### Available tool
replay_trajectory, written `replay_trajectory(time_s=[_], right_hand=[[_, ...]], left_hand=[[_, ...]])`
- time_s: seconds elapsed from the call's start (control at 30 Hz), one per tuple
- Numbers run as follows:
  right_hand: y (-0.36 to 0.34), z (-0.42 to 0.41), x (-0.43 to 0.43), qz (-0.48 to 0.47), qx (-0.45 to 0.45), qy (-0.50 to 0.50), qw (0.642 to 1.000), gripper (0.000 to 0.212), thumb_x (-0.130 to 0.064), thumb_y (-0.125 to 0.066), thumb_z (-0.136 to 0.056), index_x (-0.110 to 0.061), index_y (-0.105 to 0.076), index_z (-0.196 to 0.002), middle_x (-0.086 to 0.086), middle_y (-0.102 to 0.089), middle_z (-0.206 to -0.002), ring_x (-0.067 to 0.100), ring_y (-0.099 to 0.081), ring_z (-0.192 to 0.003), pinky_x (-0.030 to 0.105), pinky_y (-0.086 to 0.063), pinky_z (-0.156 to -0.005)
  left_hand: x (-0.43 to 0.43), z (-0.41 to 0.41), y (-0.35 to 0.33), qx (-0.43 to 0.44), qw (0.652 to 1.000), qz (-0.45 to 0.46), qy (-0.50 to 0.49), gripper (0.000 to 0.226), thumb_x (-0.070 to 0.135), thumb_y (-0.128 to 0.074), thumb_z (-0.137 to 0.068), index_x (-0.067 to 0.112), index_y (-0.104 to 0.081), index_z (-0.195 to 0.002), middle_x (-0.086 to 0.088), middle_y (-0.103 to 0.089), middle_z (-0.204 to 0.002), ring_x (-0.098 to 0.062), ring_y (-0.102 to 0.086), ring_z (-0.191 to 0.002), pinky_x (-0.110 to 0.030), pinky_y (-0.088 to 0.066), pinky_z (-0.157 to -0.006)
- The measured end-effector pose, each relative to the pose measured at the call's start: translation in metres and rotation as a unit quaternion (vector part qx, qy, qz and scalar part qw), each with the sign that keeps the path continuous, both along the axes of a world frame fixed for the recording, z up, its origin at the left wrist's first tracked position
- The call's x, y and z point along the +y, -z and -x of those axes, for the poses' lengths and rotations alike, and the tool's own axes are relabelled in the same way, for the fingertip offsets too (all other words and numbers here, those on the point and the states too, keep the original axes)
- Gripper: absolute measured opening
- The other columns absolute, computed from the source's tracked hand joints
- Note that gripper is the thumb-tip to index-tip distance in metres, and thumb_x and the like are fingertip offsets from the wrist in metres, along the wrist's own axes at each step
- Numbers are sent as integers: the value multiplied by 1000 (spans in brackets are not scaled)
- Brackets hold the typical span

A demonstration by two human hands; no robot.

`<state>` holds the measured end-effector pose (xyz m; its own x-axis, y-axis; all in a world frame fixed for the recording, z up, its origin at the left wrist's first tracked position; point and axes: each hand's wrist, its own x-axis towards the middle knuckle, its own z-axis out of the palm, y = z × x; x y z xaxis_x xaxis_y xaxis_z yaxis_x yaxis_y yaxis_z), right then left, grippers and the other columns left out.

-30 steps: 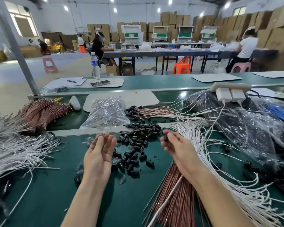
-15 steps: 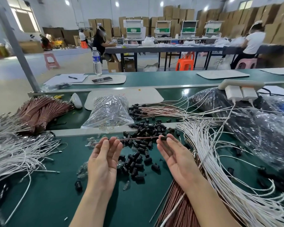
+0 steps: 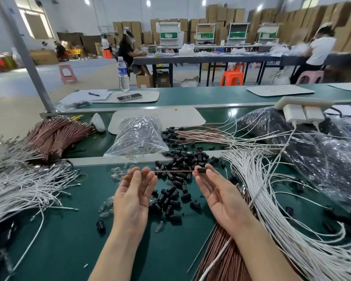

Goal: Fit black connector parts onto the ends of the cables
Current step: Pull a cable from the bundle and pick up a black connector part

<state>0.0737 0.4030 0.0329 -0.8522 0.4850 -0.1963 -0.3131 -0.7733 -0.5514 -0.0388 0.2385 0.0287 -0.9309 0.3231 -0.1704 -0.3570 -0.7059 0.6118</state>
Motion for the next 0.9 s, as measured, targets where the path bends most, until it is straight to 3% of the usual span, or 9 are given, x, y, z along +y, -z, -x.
replay_trajectory(time_s=[0.23, 0.53, 0.9], right_hand=[[-3, 0, -2, 4, 8, -4, 1000, 27, 2, -57, -95, 3, -63, -122, 28, -70, -117, 32, -73, -103, 28, -63, -75], [-4, -2, -3, -11, 15, -15, 1000, 25, 5, -54, -97, 3, -66, -118, 26, -71, -117, 31, -73, -103, 28, -62, -74], [-2, -2, -6, -20, 40, -26, 999, 23, -1, -63, -87, 1, -76, -106, 25, -70, -121, 32, -72, -109, 28, -62, -77]], left_hand=[[0, 1, 1, 10, 1000, 0, 1, 18, 12, -66, -85, 6, -66, -102, -13, -77, -95, -22, -76, -83, -27, -61, -69], [0, 1, -1, 16, 1000, 7, -7, 18, 17, -67, -85, 6, -65, -100, -12, -77, -91, -20, -76, -81, -26, -61, -68], [7, -17, -5, 103, 993, 51, 23, 23, 19, -66, -87, 4, -64, -104, -15, -75, -98, -24, -76, -89, -25, -61, -73]])
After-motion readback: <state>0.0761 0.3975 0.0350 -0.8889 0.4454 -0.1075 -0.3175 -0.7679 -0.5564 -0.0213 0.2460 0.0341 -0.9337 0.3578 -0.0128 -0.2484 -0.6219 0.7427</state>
